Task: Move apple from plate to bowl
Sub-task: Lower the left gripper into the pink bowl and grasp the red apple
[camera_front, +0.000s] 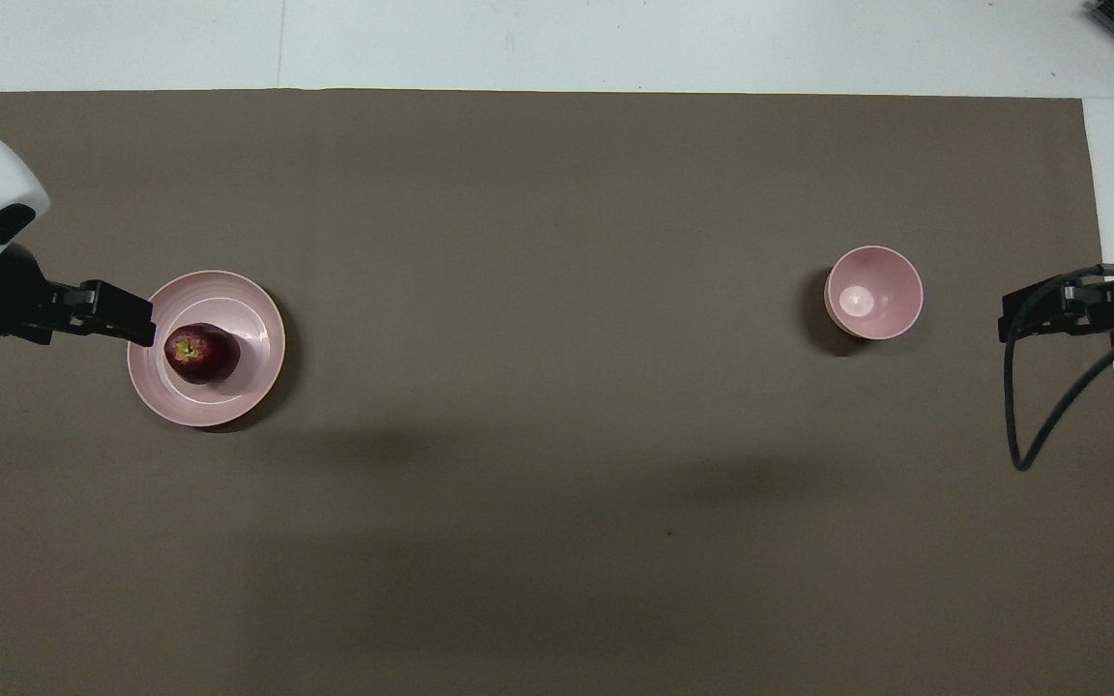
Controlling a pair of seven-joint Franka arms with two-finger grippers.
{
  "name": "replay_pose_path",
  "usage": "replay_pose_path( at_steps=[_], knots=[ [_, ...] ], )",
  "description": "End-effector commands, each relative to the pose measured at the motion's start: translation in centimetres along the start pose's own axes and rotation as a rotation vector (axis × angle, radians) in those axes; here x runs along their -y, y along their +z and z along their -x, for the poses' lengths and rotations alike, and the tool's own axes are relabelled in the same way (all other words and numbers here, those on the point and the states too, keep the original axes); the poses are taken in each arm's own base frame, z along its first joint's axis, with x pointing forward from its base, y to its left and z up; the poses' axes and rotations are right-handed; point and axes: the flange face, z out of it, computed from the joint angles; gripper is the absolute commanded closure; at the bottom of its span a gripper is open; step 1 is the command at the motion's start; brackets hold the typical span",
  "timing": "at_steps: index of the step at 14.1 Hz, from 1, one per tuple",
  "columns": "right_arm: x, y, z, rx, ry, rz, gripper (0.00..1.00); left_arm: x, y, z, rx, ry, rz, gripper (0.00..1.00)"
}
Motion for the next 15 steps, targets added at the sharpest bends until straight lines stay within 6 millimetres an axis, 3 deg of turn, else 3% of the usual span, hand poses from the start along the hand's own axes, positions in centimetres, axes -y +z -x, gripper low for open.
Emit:
replay_pose_path(
  at_steps=[1,5,9,11,15],
  knots=[
    [-0.2,-0.1,0.6,-0.007,-0.015,-0.017,0.0,0.8,4.0,1.4,-0.032,-0.01,0.008,0.0],
    [-0.1,-0.1,0.6,-0.007,-0.017,-0.017,0.0,1.5,9.6,0.7,-0.077,-0.014,-0.015,0.0],
    [-0.2,0.0,0.9,0.007,-0.017,-0.016,0.0,1.7,15.5,-1.4,-0.094,-0.016,-0.029,0.0],
    [-0.4,0.0,0.4,-0.006,-0.012,-0.021,0.0,1.9,17.5,-1.9,-0.099,-0.001,-0.05,0.0],
    [0.7,0.5,1.6,0.006,-0.041,-0.015,0.0,2.2,20.3,-2.2,-0.124,0.007,-0.063,0.0]
  ],
)
